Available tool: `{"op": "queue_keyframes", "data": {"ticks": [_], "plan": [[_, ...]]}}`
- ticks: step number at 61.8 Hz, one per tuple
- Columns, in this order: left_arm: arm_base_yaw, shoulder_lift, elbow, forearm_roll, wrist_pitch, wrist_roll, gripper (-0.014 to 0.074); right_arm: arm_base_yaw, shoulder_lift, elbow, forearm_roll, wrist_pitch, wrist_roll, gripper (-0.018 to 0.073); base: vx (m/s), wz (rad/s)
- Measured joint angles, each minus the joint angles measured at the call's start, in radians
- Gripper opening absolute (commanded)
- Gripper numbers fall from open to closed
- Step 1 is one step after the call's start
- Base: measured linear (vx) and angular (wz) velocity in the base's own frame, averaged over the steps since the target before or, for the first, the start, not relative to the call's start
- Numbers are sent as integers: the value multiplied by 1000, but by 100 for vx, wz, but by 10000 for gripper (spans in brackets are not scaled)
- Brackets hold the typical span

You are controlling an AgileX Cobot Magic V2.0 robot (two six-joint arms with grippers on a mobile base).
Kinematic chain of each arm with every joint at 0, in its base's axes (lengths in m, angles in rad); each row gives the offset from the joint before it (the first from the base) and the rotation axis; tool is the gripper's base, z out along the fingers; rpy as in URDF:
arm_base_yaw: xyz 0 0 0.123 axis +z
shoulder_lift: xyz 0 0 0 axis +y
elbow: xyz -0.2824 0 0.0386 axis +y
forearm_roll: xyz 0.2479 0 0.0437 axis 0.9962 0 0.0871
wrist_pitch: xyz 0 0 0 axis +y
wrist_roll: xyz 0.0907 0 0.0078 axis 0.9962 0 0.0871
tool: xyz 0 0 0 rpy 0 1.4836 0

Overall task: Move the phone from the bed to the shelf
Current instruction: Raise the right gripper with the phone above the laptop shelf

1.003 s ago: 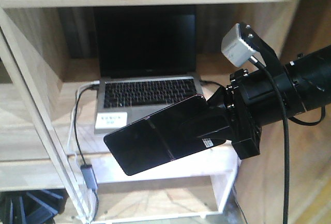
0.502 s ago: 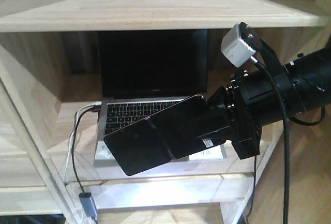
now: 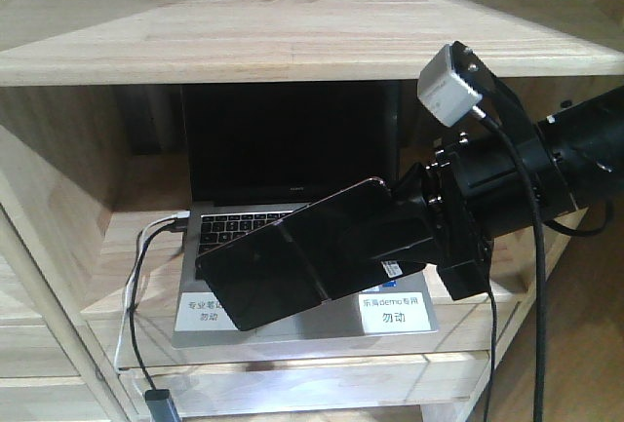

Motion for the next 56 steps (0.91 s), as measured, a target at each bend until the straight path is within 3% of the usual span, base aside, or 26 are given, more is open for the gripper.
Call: {"op": "queue_keyframes", "data": {"ticks": [56], "plan": [[0, 0, 0, 0, 0, 0, 1, 0, 0, 0, 0, 0, 0, -2, 0, 0]]}}
